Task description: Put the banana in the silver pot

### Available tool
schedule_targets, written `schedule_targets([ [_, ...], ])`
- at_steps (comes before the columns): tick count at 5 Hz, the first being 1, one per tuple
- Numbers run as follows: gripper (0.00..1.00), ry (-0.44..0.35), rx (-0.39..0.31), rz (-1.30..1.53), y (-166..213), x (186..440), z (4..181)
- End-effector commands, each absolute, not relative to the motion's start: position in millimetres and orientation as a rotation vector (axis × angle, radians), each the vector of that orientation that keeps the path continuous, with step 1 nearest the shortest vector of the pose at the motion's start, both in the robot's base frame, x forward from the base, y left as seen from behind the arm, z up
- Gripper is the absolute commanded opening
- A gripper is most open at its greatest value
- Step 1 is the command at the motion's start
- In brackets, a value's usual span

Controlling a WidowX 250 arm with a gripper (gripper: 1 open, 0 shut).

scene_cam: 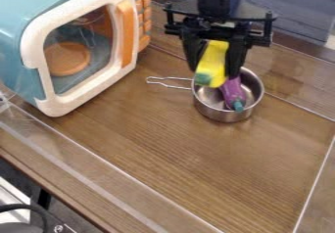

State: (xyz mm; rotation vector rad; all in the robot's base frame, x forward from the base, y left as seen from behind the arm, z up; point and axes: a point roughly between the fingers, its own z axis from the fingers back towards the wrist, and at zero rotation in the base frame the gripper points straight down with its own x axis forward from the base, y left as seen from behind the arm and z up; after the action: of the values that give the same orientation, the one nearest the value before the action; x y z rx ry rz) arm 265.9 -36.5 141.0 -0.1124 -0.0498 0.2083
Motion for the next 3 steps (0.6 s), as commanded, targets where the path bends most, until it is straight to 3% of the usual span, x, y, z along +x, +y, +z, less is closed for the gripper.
schedule_targets([
  [1, 0.00, -0.102, -0.128, 0.196, -39.1, 278.0, 148.5],
  [3, 0.00, -0.108, -0.137, 0.177, -40.8, 284.2, 143.0],
])
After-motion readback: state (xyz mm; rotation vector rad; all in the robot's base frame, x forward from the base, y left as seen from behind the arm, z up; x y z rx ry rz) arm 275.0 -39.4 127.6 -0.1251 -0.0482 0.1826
